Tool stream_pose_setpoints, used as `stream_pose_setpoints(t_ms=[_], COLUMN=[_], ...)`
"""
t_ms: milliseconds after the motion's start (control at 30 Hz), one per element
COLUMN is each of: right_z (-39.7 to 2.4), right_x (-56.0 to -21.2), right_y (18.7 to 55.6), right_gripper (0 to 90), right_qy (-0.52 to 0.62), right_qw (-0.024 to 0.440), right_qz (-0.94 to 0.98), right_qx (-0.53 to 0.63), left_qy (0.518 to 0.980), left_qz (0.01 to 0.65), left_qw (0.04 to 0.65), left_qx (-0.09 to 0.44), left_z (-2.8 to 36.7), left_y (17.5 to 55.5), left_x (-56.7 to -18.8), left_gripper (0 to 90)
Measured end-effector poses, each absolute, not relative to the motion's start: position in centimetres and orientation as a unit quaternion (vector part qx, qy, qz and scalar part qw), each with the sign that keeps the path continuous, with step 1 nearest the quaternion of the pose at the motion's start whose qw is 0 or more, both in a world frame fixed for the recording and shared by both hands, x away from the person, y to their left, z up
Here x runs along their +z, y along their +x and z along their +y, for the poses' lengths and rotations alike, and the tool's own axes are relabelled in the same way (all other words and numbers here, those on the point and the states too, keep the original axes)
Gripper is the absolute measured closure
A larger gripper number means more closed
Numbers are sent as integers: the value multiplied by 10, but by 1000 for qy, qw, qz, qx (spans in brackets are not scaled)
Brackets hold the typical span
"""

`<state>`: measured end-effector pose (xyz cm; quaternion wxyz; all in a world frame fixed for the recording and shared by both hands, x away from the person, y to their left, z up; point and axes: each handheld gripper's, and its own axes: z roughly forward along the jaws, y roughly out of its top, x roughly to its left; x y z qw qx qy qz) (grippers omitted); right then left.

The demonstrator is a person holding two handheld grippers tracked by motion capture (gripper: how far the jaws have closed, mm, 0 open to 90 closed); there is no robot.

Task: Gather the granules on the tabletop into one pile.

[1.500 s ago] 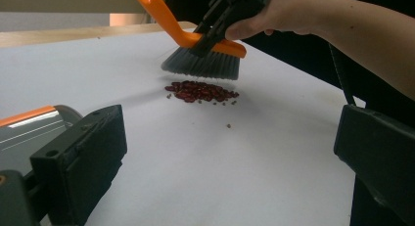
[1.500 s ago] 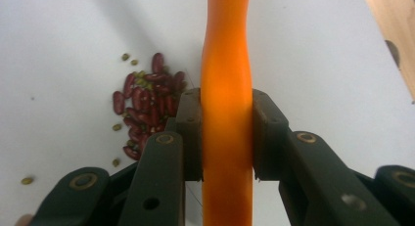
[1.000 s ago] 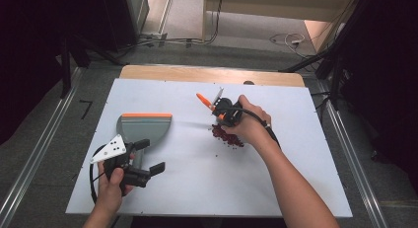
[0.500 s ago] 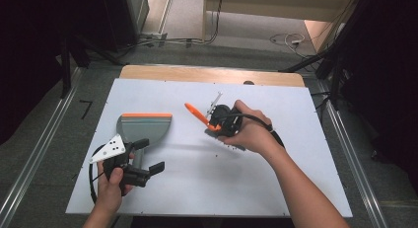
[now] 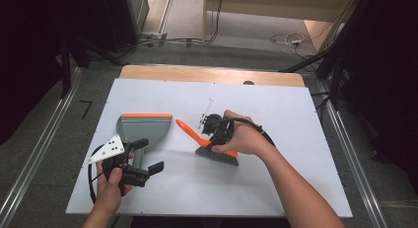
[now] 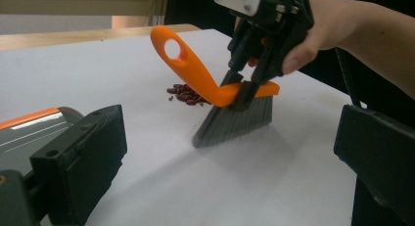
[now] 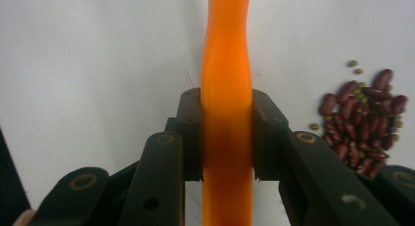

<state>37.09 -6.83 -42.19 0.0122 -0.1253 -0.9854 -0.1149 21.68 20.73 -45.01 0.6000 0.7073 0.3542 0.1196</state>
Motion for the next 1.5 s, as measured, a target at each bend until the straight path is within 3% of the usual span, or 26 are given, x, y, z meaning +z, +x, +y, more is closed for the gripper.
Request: stream_pose_setpoints(t_ms=[267,700,1200,1500], right_z=[-85,-97,-110,-153], right_x=[-427,-424,-402,-386], right_y=[404,428,419,396], right_gripper=[689,690,690,690], right_qy=[-144,-172,-191,-231], right_qw=[38,8,-3,-10], right_qz=[-978,-973,-963,-941], right_qx=[-149,-153,-188,-248], left_qy=[708,709,710,713], left_qz=[355,355,354,353], left_qw=[599,597,597,593], left_qx=[120,120,120,123], left_z=[207,207,207,205], left_y=[217,217,218,218], left_x=[-450,-451,-452,-452], left_gripper=[3,4,3,3])
